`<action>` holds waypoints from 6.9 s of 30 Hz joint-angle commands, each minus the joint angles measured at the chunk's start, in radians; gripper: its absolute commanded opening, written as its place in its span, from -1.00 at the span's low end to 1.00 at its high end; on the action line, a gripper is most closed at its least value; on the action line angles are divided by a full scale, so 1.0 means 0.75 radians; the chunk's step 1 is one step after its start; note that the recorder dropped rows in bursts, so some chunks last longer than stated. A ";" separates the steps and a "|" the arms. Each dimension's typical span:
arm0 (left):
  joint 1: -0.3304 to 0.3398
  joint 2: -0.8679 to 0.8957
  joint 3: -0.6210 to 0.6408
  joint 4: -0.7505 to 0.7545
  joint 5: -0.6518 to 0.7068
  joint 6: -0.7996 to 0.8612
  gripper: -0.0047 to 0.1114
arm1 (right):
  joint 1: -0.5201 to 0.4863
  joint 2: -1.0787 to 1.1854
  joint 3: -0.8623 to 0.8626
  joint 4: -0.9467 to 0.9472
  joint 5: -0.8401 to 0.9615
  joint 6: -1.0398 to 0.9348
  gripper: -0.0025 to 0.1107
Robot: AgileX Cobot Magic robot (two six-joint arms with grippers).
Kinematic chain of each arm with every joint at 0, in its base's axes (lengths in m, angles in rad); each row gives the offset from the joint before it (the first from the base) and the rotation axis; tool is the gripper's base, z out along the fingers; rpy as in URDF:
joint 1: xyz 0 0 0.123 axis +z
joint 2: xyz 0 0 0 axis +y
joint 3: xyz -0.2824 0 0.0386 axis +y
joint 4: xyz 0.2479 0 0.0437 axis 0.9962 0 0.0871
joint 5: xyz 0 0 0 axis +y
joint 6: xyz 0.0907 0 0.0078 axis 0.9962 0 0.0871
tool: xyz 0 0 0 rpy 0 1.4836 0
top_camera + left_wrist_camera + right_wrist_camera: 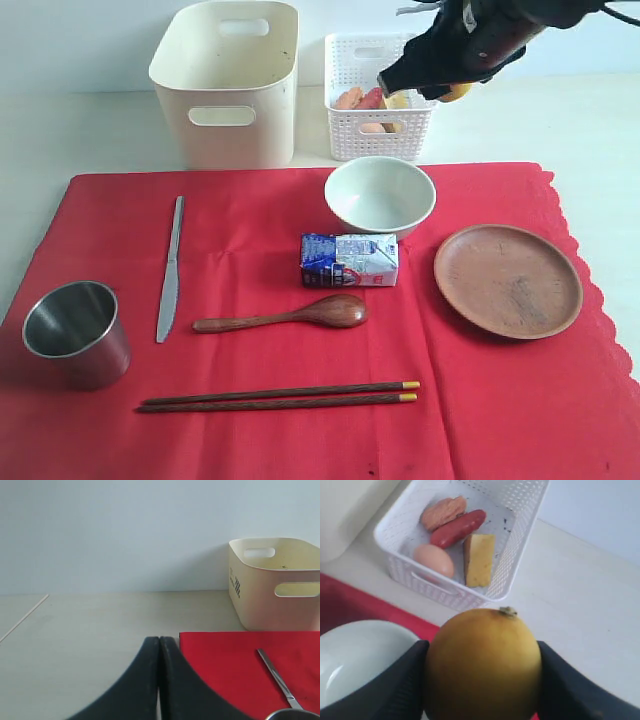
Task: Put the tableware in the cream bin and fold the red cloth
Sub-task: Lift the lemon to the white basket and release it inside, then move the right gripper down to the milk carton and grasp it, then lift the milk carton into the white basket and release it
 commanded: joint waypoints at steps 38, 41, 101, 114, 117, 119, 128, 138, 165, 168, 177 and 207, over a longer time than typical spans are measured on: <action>0.003 -0.007 0.001 0.003 -0.004 0.000 -0.92 | -0.237 0.609 -0.285 0.068 -0.986 0.104 0.40; 0.003 -0.007 0.001 0.003 -0.004 0.000 -0.92 | -0.237 0.609 -0.285 0.068 -0.986 0.104 0.47; 0.003 -0.007 0.001 0.003 -0.004 0.000 -0.92 | 0.122 0.288 -0.242 1.137 0.434 -1.928 -0.09; 0.003 -0.007 0.001 0.003 -0.004 0.000 -0.92 | 0.125 0.373 -0.242 1.228 0.434 -2.108 0.37; 0.003 -0.007 0.001 0.003 -0.004 0.000 -0.92 | 0.146 0.373 -0.242 1.231 0.462 -2.108 0.37; 0.003 -0.007 0.001 0.003 -0.004 0.000 -0.92 | 0.169 0.375 -0.242 1.231 0.464 -2.105 0.37; 0.003 -0.007 0.001 0.003 -0.004 0.000 -0.92 | 0.192 0.393 -0.242 1.169 0.401 -1.955 0.37; 0.003 -0.007 0.001 0.003 -0.004 0.000 -0.92 | 0.192 0.494 -0.242 1.004 0.349 -1.850 0.37; 0.003 -0.007 0.001 0.003 -0.004 0.000 -0.92 | 0.192 0.494 -0.242 0.987 0.331 -1.839 -0.84; 0.003 -0.007 0.001 0.003 -0.004 0.000 -0.92 | 0.192 0.494 -0.242 0.987 0.325 -1.839 -0.96; 0.003 -0.007 0.001 0.003 -0.004 0.000 -0.92 | 0.192 0.494 -0.242 0.991 0.313 -1.839 -0.96; 0.003 -0.007 0.001 0.003 -0.004 0.000 -0.92 | 0.189 0.262 -0.347 1.281 0.135 -1.826 -0.96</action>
